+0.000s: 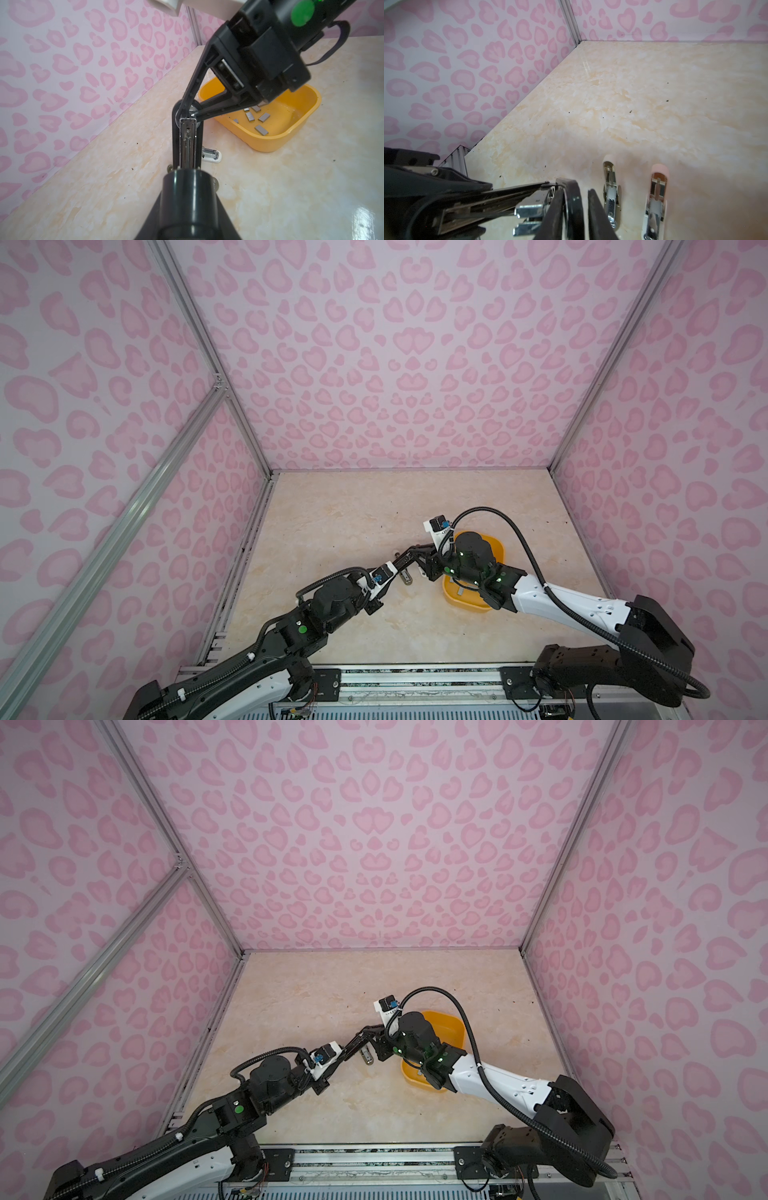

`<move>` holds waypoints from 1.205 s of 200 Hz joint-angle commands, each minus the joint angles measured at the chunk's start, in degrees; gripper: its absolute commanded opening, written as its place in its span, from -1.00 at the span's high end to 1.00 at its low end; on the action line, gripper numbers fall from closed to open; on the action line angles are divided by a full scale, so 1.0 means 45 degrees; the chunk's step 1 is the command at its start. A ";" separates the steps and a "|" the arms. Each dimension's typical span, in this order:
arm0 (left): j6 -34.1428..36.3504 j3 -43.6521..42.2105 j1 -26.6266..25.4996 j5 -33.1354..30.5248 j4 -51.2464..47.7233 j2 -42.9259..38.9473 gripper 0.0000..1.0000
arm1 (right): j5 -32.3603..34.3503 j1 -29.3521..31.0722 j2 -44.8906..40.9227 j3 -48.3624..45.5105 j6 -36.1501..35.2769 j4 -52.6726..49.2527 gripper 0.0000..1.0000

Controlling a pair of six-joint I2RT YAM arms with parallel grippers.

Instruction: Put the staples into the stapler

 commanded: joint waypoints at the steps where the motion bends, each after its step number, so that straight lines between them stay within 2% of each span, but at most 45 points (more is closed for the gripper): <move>1: 0.0085 0.0627 -0.0038 -0.0248 0.0255 0.0626 0.94 | 0.0730 0.0075 -0.0356 -0.0105 -0.0440 -0.0114 0.54; 26: 0.0122 0.0953 -0.0057 -0.0171 -0.0141 0.1211 0.94 | 0.0774 0.0096 -0.0941 -0.0280 -0.0648 -0.0130 0.46; 62: 0.0388 0.0923 -0.0077 -0.0047 -0.0338 0.1098 0.93 | 0.0855 0.0095 -0.1981 -0.0616 -0.1540 -0.0188 0.35; 78: 0.0400 0.1025 -0.0077 0.0118 -0.0532 0.1069 0.93 | -0.0127 0.0125 -0.2599 -0.1013 -0.2655 0.0332 0.03; 95: 0.0424 0.1143 -0.0113 0.0253 -0.0717 0.1031 0.93 | -0.1475 0.0301 -0.3307 -0.1671 -0.4102 0.1285 0.04; 105: 0.0472 0.1110 -0.0135 0.0277 -0.0745 0.0991 0.93 | -0.1352 0.0653 -0.3726 -0.2135 -0.4843 0.1868 0.03; 120: 0.0563 0.1035 -0.0155 0.0307 -0.0740 0.0937 0.93 | -0.0415 0.1301 -0.4355 -0.2683 -0.6133 0.2236 -0.03; 138: 0.0673 0.1030 -0.0174 0.0504 -0.0824 0.0941 0.93 | -0.0986 0.1496 -0.4818 -0.3023 -0.7621 0.2162 -0.01; 174: 0.0889 0.0853 -0.0174 0.1418 -0.0533 0.0931 0.93 | -0.0223 0.1495 -0.5249 -0.2771 -0.7850 0.0817 0.01; 200: 0.1272 0.0705 -0.0174 0.1998 -0.0384 0.1020 0.93 | -0.0949 0.1484 -0.5206 -0.2810 -0.9628 -0.0364 0.13; 219: 0.1424 0.0695 -0.0174 0.2187 -0.0409 0.1067 0.94 | -0.0536 0.1492 -0.4923 -0.2609 -0.9626 -0.0892 0.06; 241: 0.1565 0.0736 -0.0213 0.2489 -0.0478 0.1087 0.94 | -0.1202 0.1499 -0.4549 -0.2332 -0.9807 -0.1347 0.00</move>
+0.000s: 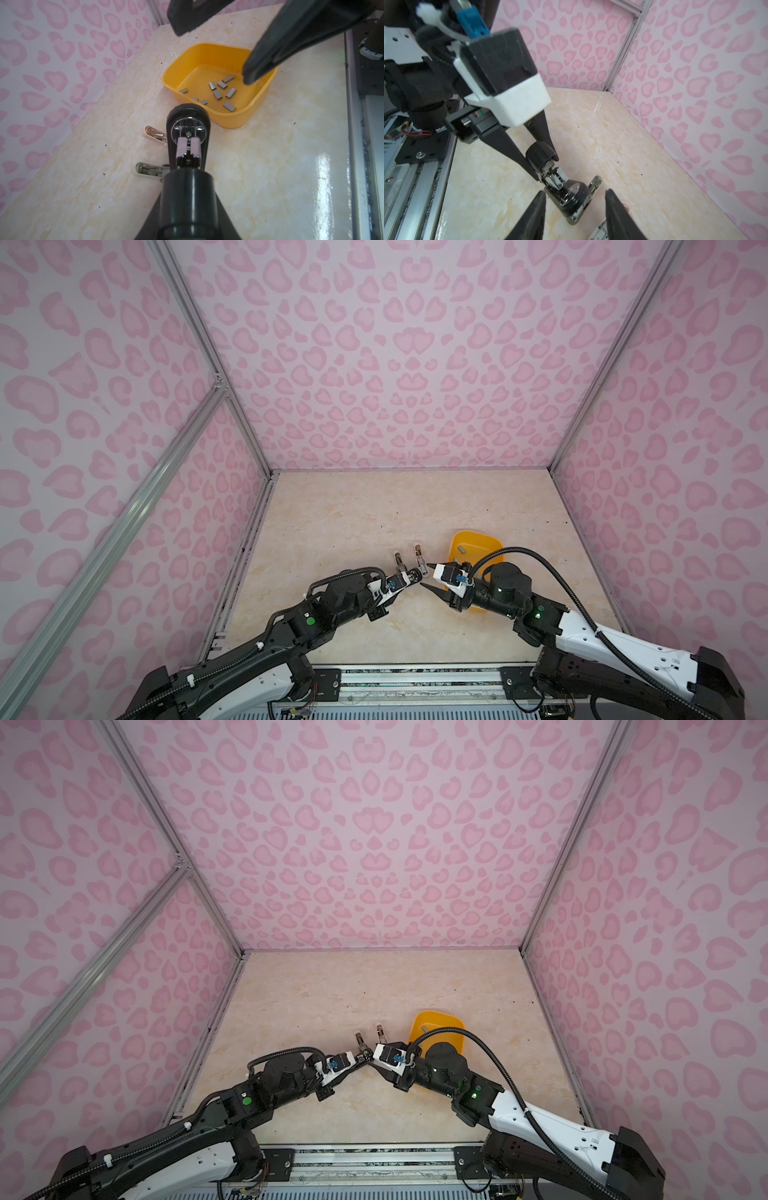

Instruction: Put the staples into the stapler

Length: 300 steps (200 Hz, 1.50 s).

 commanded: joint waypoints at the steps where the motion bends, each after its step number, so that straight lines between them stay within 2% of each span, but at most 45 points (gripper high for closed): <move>1: 0.0403 0.0048 -0.0043 0.0607 0.1004 0.0014 0.94 | -0.0657 0.0014 0.0343 0.0257 -0.0697 -0.0800 0.00; 18: 0.0531 -0.0025 -0.0097 0.0666 0.1074 -0.0020 0.93 | -0.1288 0.0085 0.0612 0.0299 -0.1049 -0.0821 0.02; 70: 0.1058 -0.0083 -0.0306 0.1143 0.1043 0.0091 0.93 | -0.1560 0.0361 0.0919 0.0568 -0.1410 -0.1246 0.03; 129: 0.1294 0.0063 -0.0468 0.1377 0.0913 0.0332 0.93 | -0.1726 0.0606 0.1755 0.1251 -0.1808 -0.2293 0.25; 221: 0.1294 -0.0505 -0.0473 0.1649 0.1414 -0.1020 0.93 | -0.1203 0.0601 0.2786 0.2031 -0.1629 -0.3439 0.47; 259: 0.1294 -0.0696 -0.0473 0.1677 0.1640 -0.1469 0.93 | -0.0775 0.0612 0.3146 0.2288 -0.1639 -0.3806 0.47; 300: 0.1124 -0.1142 -0.0473 0.0870 0.2135 -0.2268 0.94 | -0.0724 0.0598 0.3403 0.2580 -0.1876 -0.4369 0.43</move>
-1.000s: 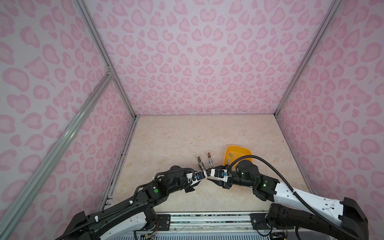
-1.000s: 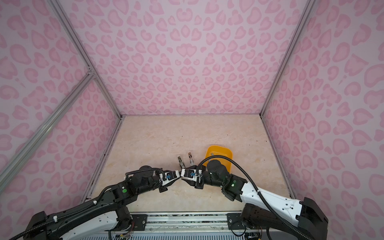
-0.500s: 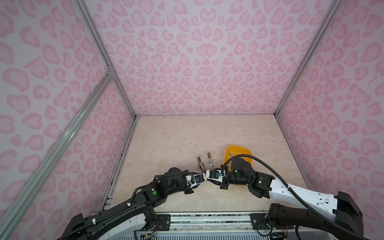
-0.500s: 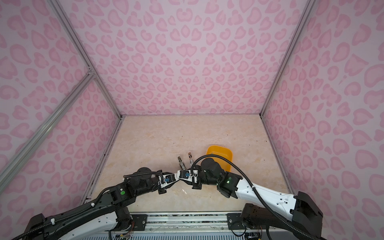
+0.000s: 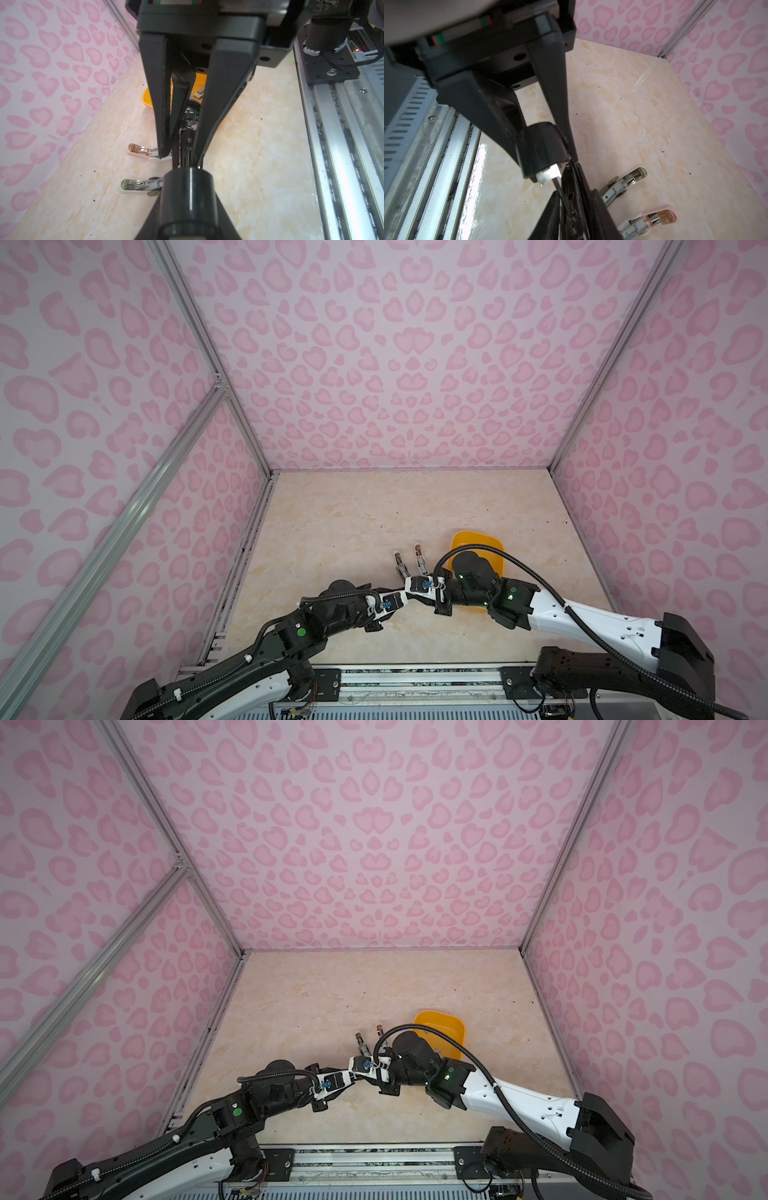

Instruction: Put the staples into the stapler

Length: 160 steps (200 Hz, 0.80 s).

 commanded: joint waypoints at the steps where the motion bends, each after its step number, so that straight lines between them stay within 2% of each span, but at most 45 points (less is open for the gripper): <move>1: -0.0025 -0.0147 0.0003 -0.0423 0.2073 -0.0477 0.93 | 0.0262 0.0007 0.0215 0.0126 -0.0157 -0.0924 0.43; 62: -0.0154 -0.0734 0.0003 -0.1413 0.2724 -0.1805 0.93 | 0.0220 0.0028 0.0785 0.0583 -0.0601 -0.1632 0.34; 160: -0.0218 -0.1080 0.0003 -0.0931 0.3074 -0.2576 0.93 | 0.0038 0.0108 0.2100 0.1174 -0.1188 -0.2280 0.41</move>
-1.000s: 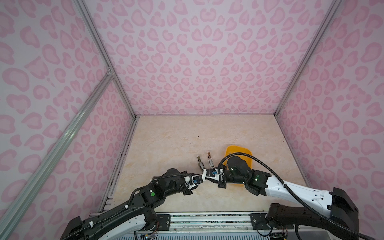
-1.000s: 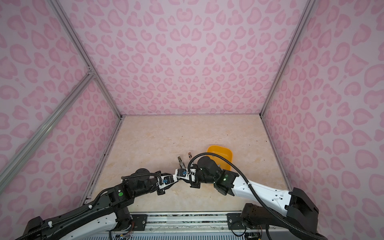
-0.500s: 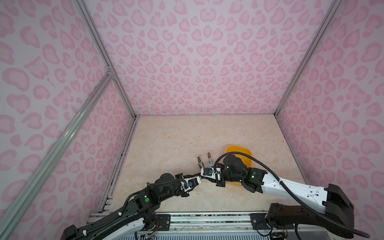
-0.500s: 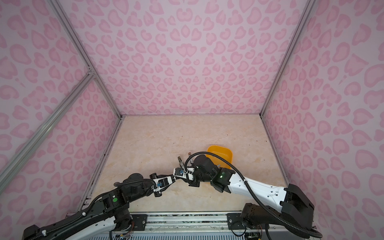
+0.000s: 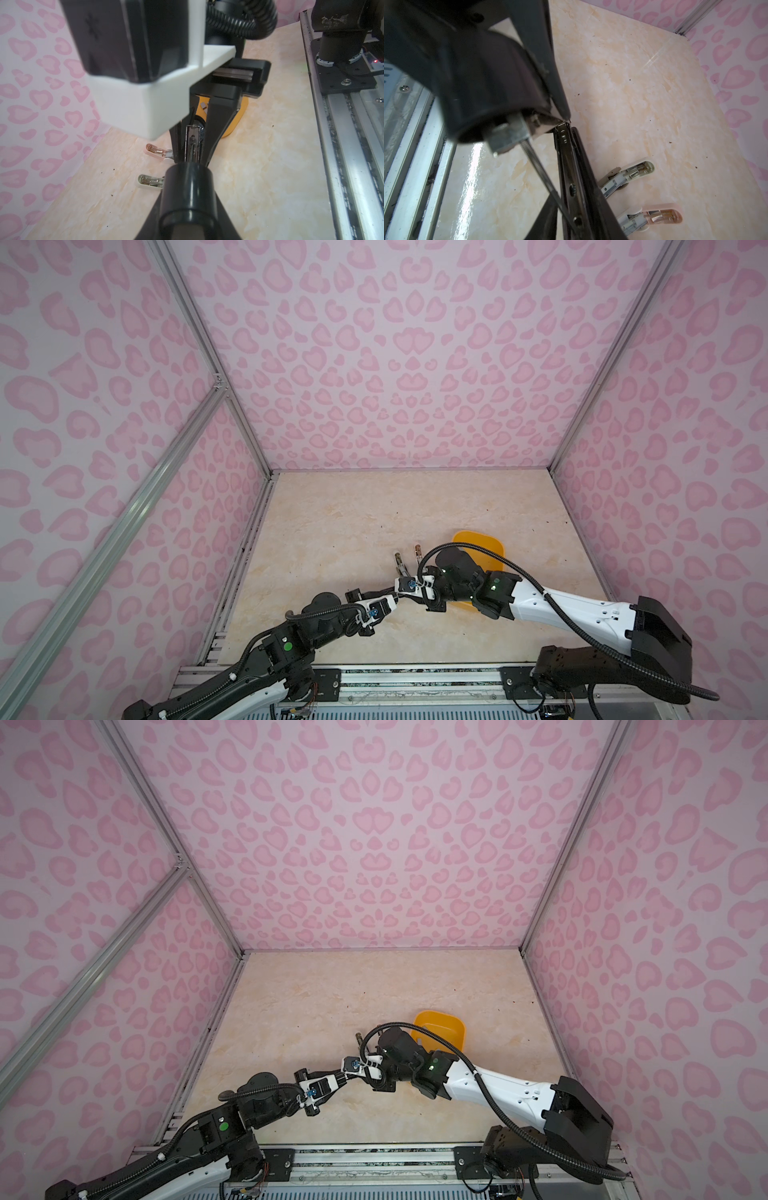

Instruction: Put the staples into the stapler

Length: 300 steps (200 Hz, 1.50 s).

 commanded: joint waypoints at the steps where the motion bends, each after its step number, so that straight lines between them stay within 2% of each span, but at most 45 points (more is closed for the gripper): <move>1: -0.0113 0.0018 0.0027 -0.0124 0.2897 -0.0158 0.93 | -0.0249 0.0054 0.0256 -0.0021 -0.0187 -0.1127 0.41; 24: -0.0202 -0.0023 0.0027 -0.0065 0.3008 -0.0208 0.93 | -0.0226 0.0054 0.0354 0.0000 -0.0262 -0.1096 0.49; 41: -0.0376 -0.0130 0.0046 -0.0238 0.3198 -0.0339 0.93 | -0.0343 0.0035 0.0338 -0.0039 -0.0231 -0.1002 0.71; 80: -0.1246 -0.0894 0.0472 -0.0237 0.4445 -0.1320 0.93 | -0.1506 -0.0667 0.0124 -0.0476 0.0198 -0.0185 1.00; 145: -0.1893 -0.1665 0.0881 0.0063 0.5655 -0.1988 0.93 | -0.3305 -0.1745 -0.0278 -0.1090 0.1111 0.1062 1.00; 175: -0.2286 -0.2061 0.0965 -0.0330 0.6111 -0.2762 0.93 | -0.3990 -0.2292 -0.0532 -0.1468 0.1745 0.1857 1.00; 229: -0.2707 -0.2308 0.0984 -0.1189 0.6225 -0.3366 0.93 | -0.4046 -0.3122 -0.1354 -0.2398 0.2920 0.3554 1.00; 263: -0.2587 -0.2008 0.1000 -0.1095 0.5715 -0.3512 0.93 | -0.4238 -0.3651 -0.1693 -0.2882 0.3460 0.4351 1.00; 282: -0.2979 -0.1833 0.1003 -0.1711 0.5645 -0.3612 0.93 | -0.4289 -0.3853 -0.1678 -0.3112 0.3718 0.4832 1.00; 300: -0.3945 -0.1054 0.1002 -0.2301 0.5044 -0.3381 0.93 | -0.4466 -0.4415 -0.1657 -0.3568 0.4599 0.6053 1.00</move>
